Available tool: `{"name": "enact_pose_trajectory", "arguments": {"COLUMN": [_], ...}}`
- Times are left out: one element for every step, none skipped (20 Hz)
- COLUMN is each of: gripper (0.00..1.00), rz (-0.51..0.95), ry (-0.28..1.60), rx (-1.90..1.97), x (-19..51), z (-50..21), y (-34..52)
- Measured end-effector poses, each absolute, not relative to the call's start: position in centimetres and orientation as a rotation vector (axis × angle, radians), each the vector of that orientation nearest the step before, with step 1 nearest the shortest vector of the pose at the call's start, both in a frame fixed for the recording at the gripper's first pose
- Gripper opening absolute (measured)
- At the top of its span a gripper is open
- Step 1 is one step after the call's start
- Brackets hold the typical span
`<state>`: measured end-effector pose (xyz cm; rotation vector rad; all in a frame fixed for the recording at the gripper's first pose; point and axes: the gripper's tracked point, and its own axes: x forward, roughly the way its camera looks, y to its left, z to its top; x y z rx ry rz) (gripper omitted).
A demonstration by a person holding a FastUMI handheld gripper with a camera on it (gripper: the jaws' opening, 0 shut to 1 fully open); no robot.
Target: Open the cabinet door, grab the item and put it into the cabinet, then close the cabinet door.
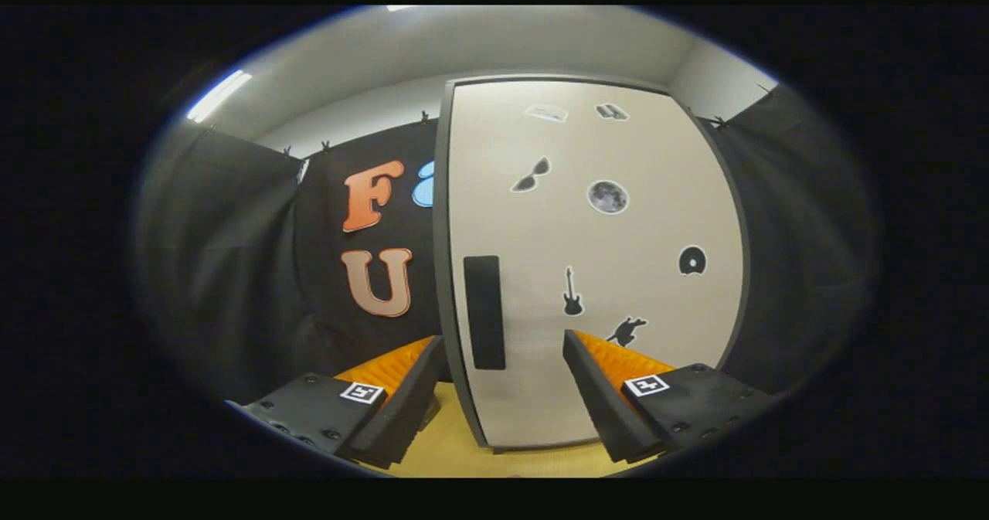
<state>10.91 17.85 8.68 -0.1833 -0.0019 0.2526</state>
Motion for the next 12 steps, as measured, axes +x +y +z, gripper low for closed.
{"name": "enact_pose_trajectory", "arguments": {"gripper": [0.97, 0.98, 0.97, 0.97, 0.97, 0.96, 0.96, 0.96, 0.97, 0.96, 0.96, 0.97], "rz": [0.249, 0.240, 0.235, 0.232, 0.229, 0.227, 0.228, 0.230, 0.231, 0.227, 0.223, 0.209], "ry": [0.002, 0.000, 0.002, 0.007, 0.014, 0.024, 0.039, 0.052, 0.058, 0.064, 0.071, 0.084], "rx": [-0.208, -0.224, -0.232, -0.237, -0.239, -0.235, -0.228, -0.218, -0.207, -0.199, -0.196, -0.198], "x": [11.7, 12.6, 13.4, 14.0, 14.8, 15.4, 16.0, 16.6, 16.9, 17.3, 17.7, 17.9], "z": [8.6, 8.5, 8.3, 8.0, 7.7, 7.3, 6.8, 6.4, 6.1, 5.9, 5.7, 5.4], "y": [18.5, 19.0, 19.5, 19.9, 20.1, 20.3, 20.5, 20.6, 20.7, 20.7, 20.6, 20.5]}}
